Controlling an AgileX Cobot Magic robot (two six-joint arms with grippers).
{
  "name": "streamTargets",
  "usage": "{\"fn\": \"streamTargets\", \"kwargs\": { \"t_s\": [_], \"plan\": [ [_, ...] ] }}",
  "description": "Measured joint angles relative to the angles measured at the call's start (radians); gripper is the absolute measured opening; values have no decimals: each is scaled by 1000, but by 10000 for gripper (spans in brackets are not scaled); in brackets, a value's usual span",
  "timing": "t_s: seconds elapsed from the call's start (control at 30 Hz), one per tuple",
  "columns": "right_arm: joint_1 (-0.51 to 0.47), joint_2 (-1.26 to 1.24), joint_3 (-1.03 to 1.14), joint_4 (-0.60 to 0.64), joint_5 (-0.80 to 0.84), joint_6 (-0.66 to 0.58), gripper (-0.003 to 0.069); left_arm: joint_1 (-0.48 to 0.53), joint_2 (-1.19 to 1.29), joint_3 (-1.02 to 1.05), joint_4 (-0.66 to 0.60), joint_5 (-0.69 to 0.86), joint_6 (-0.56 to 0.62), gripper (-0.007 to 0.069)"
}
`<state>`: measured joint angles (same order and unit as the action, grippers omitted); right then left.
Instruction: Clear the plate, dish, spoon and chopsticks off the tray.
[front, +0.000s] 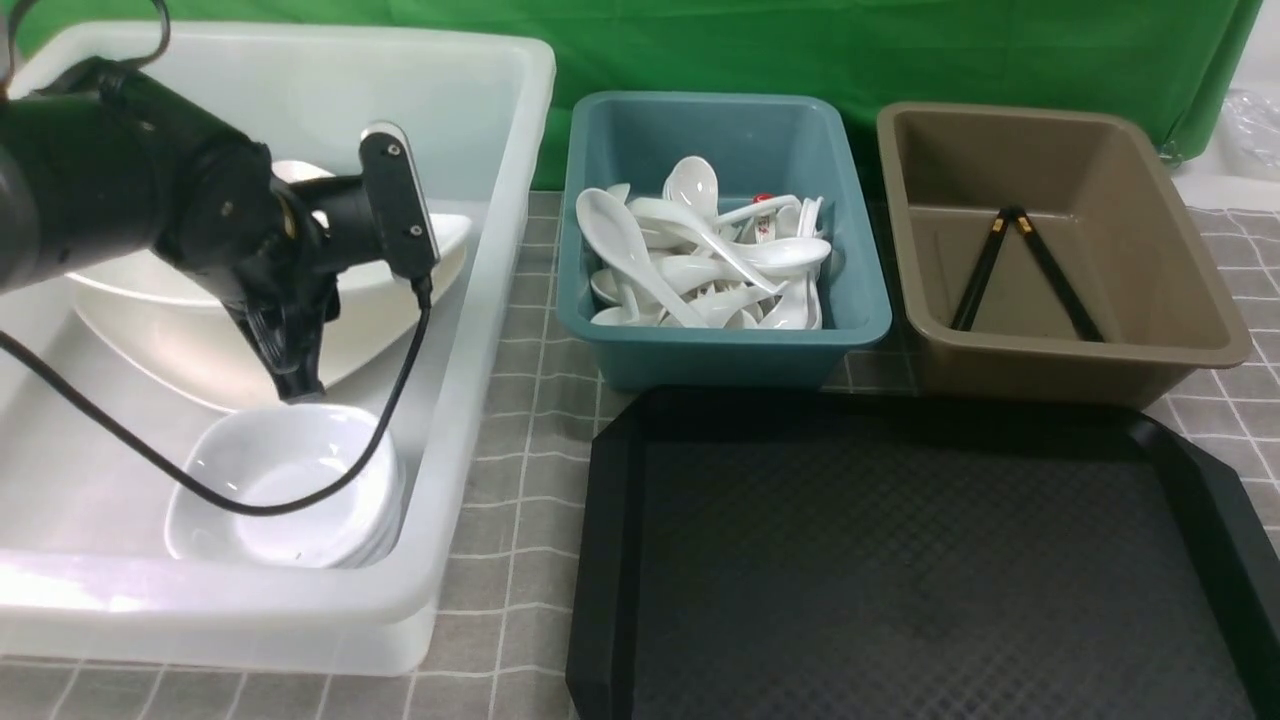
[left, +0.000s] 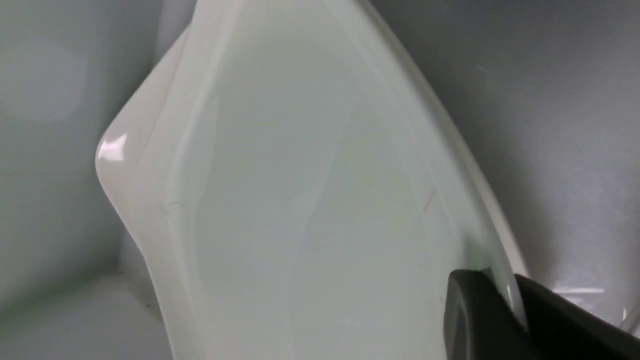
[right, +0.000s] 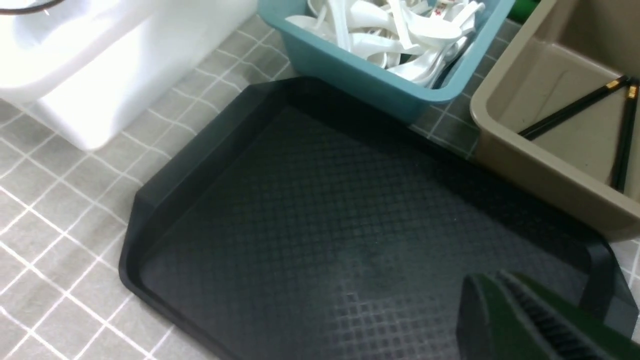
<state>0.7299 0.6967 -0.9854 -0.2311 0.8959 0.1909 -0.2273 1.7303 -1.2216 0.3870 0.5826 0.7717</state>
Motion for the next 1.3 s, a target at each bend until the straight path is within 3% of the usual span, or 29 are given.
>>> {"fn": "streamTargets", "kwargs": {
  "t_s": [0.13,0.43,0.63,0.7,0.8,0.9,0.93,1.0,1.13,1.3],
  "plan": [
    [0,0,0,7,0,0,37,0,0,0,-6,0,6,120],
    [0,0,0,71,2,-4,38,0,0,0,-40,28,-3,460],
    [0,0,0,96,4,-40,45,0,-2,0,-54,56,-20,526],
    [0,0,0,96,5,-52,50,-2,-33,0,-124,62,-68,501],
    [0,0,0,97,13,-53,54,-16,-108,0,-250,37,-128,398],
    [0,0,0,97,27,-53,58,-44,-222,0,-409,15,-186,216],
    [0,0,0,98,31,-52,63,-68,-313,3,-516,10,-193,99],
    [0,0,0,98,31,-52,68,-103,-435,32,-630,-21,-172,38],
    [0,0,0,98,31,-52,74,-177,-662,166,-783,-119,-127,5],
    [0,0,0,99,31,-49,90,-247,-949,419,-831,-240,-114,2]
  ]
}}
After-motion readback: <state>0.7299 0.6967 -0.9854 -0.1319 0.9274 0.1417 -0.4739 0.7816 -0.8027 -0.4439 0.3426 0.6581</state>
